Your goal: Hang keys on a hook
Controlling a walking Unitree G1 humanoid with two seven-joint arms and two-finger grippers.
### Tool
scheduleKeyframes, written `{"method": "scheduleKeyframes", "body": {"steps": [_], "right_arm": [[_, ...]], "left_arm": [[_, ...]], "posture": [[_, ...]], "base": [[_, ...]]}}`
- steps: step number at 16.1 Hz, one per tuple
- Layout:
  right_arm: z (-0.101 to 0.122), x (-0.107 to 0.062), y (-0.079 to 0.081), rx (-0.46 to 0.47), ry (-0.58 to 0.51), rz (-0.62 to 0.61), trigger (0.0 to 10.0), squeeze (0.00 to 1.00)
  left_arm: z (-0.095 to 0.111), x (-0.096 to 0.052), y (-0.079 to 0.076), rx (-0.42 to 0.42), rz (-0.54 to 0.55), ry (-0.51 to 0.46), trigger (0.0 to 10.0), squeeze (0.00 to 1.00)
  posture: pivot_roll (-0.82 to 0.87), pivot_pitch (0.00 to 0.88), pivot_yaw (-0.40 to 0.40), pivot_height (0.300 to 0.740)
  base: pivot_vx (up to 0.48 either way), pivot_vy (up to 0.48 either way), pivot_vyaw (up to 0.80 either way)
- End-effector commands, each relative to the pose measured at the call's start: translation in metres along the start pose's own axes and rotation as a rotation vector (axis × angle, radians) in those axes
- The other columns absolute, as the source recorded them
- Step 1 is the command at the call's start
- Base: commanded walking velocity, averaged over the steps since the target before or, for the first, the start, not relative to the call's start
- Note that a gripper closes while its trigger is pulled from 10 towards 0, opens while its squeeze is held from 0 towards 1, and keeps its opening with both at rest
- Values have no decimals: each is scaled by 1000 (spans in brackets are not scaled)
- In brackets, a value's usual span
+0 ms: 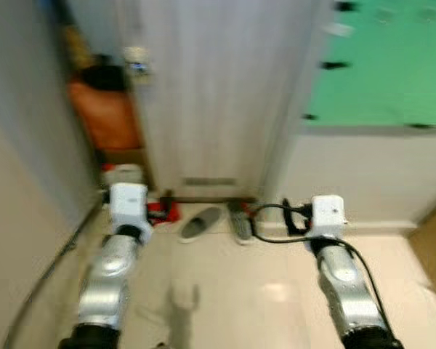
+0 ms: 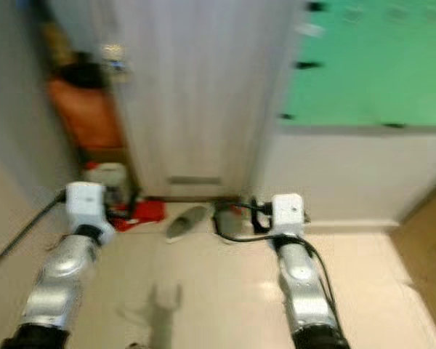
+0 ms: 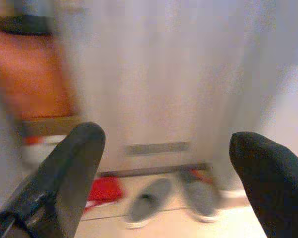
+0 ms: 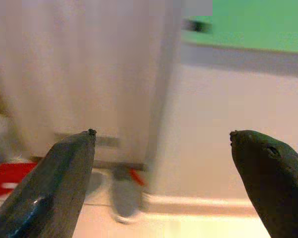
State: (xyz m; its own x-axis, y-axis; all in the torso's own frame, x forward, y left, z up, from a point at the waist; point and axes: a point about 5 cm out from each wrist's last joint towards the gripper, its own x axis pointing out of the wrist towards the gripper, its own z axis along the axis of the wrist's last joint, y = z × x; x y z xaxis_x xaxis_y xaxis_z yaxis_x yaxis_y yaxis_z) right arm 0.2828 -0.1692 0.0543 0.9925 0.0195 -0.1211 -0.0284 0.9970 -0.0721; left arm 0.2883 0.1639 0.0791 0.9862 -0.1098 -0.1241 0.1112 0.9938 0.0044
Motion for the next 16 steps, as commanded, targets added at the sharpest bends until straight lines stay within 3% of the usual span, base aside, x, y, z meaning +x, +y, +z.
{"method": "scheduleKeyframes", "body": {"steps": [1,2,5,7,9,12,16], "right_arm": [[2,-4,0,43,-41,-21,10000,0],[2,-4,1,85,-31,-31,10000,0],[-3,-6,4,29,-21,-10,10000,0],[-12,-12,-2,17,6,-27,10000,0],[-18,-13,-3,126,58,-75,10000,0],[-8,-8,-2,87,14,-58,10000,0],[-13,-12,-6,78,35,-57,10000,0]], "left_arm": [[1,2,0,-27,-38,11,10000,0],[3,3,0,-23,-39,9,10000,0],[0,5,4,-6,-6,26,10000,0],[5,4,0,15,-47,9,10000,0],[4,5,-2,15,-67,14,10000,0],[0,4,-7,32,-92,28,10000,0],[2,7,-9,38,-88,16,10000,0]], "posture": [[31,0,14,740],[28,0,14,740],[11,0,19,740],[12,0,20,740],[1,0,25,740],[-4,0,23,740],[-7,0,17,740]], "base": [[0,0,-744],[0,0,-775],[0,0,-771],[0,0,-763],[0,0,-763],[0,-480,-756],[0,-476,-752]]}}
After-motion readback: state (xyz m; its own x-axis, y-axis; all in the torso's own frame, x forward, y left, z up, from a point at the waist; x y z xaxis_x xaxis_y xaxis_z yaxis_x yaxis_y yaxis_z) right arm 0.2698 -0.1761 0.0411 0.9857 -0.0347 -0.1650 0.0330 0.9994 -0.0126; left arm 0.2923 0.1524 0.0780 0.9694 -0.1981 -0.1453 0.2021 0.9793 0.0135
